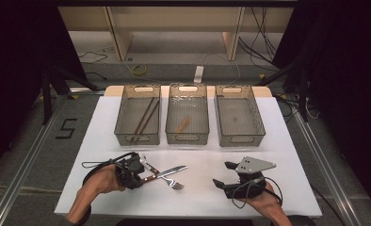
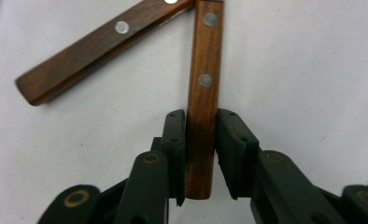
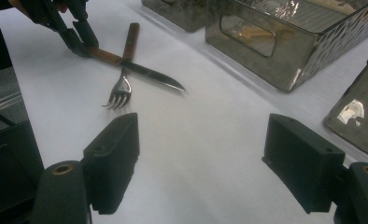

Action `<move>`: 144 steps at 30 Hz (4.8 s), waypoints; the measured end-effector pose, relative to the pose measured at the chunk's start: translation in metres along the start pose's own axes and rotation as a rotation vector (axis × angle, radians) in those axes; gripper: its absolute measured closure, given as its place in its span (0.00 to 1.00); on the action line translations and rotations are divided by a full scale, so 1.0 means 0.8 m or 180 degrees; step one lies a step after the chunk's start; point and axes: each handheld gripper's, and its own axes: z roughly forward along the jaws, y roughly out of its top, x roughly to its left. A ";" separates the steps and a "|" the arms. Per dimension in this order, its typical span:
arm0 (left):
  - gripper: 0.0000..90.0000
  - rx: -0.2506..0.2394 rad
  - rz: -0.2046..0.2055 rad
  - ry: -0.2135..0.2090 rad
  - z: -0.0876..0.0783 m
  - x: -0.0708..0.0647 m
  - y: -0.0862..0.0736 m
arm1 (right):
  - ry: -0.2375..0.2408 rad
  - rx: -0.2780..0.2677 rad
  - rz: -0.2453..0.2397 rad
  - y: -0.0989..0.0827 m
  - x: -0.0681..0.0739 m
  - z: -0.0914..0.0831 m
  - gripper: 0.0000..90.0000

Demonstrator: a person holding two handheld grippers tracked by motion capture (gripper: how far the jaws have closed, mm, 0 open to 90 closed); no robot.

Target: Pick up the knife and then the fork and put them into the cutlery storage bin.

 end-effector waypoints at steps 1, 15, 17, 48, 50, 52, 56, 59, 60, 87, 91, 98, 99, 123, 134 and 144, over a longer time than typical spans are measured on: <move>0.82 -0.0004 0.0001 -0.0004 0.000 0.000 0.000 | 0.0003 0.0002 0.0000 0.000 0.000 0.000 0.30; 0.83 -0.0155 -0.0183 -0.0252 -0.016 -0.003 0.007 | 0.0042 -0.0012 -0.0016 0.002 0.002 0.000 0.30; 0.83 -0.0246 -0.0243 -0.0303 -0.021 -0.007 0.012 | 0.0048 -0.0023 -0.0022 0.003 0.003 0.000 0.30; 0.83 -0.0284 0.0098 -0.0477 -0.027 -0.063 0.090 | 0.0274 0.0154 -0.1013 0.035 0.075 0.048 0.33; 0.83 -0.0298 0.0109 -0.0490 -0.028 -0.064 0.095 | 0.0258 0.0185 -0.1095 0.034 0.078 0.051 0.34; 0.83 -0.0300 0.0127 -0.0497 -0.028 -0.067 0.100 | 0.0241 0.0224 -0.1203 0.034 0.080 0.054 0.35; 0.83 -0.0314 0.0158 -0.0549 -0.029 -0.073 0.109 | 0.0174 0.0312 -0.1376 0.034 0.086 0.059 0.37; 0.83 -0.0300 0.0242 -0.0584 -0.030 -0.075 0.113 | 0.0148 0.0369 -0.1508 0.032 0.089 0.064 0.39; 0.83 -0.0286 0.0263 -0.0585 -0.031 -0.075 0.114 | 0.0142 0.0396 -0.1539 0.031 0.089 0.065 0.40; 0.82 -0.0361 0.0453 -0.0650 -0.038 -0.087 0.121 | -0.0026 0.0634 -0.2426 0.018 0.097 0.072 0.82; 0.79 -0.0508 0.0363 -0.0626 -0.043 -0.081 0.120 | 0.0012 0.0725 -0.2499 0.014 0.099 0.075 0.86; 0.54 -0.0634 0.0193 -0.0407 -0.049 -0.071 0.114 | 0.0024 0.0725 -0.2395 0.017 0.095 0.071 0.87; 0.50 -0.0661 0.0151 -0.0383 -0.050 -0.069 0.112 | 0.0011 0.0723 -0.2391 0.017 0.094 0.071 0.87; 0.26 -0.1792 -0.0709 0.0207 -0.060 -0.003 0.033 | -0.0296 0.0456 -0.0967 0.065 -0.019 0.027 0.87; 0.23 -0.2277 -0.1078 0.0224 -0.064 0.001 0.009 | -0.0301 0.0309 -0.0233 0.095 -0.077 0.025 0.87; 0.23 -0.2352 -0.1205 0.0252 -0.059 -0.004 -0.012 | -0.0452 0.0283 0.0051 0.121 -0.116 0.034 0.87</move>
